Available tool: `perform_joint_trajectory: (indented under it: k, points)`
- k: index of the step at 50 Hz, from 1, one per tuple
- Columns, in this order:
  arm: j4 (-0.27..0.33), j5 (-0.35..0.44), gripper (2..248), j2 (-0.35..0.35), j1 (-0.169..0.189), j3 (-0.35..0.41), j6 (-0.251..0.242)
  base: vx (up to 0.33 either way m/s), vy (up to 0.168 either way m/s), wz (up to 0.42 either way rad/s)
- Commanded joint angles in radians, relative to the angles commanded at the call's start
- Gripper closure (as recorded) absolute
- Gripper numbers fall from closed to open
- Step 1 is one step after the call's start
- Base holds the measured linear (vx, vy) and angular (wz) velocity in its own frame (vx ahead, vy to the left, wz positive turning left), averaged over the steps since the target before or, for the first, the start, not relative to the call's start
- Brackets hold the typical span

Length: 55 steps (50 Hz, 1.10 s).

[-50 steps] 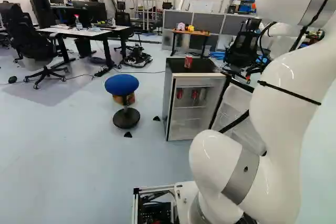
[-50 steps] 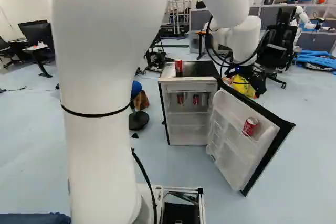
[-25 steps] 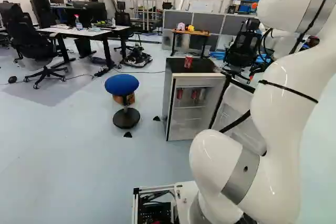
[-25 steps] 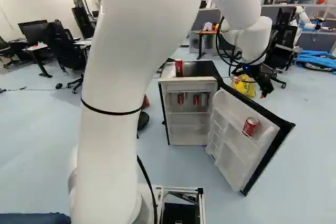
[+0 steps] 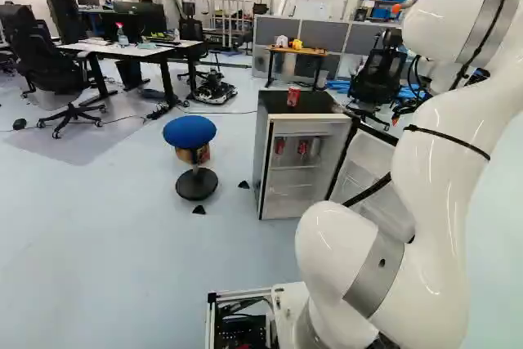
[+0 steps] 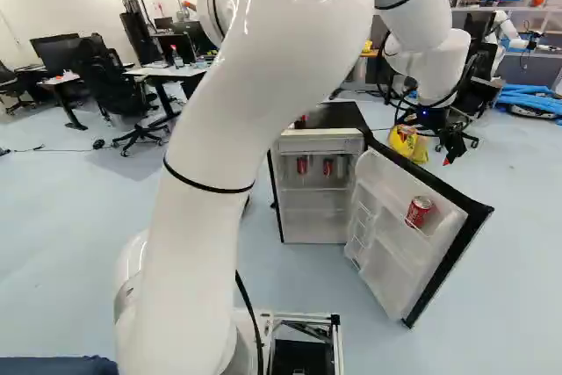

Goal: Grab a drink from the fridge

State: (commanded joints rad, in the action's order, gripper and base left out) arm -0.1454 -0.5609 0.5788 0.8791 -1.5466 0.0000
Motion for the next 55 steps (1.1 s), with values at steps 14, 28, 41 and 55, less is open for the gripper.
perform_joint_trajectory:
  k: [14,28,41,55]
  points:
    - [0.000,-0.044,3,0.058,0.009,-0.082,0.000,0.000,0.000,0.000]
    - [0.000,-0.089,3,0.110,0.014,-0.157,0.000,0.000,0.000,0.000]
    - [0.000,-0.130,3,0.158,0.016,-0.213,0.000,0.000,0.000,0.000]
    - [0.000,-0.164,3,0.213,0.017,-0.257,0.000,0.000,0.000,0.000]
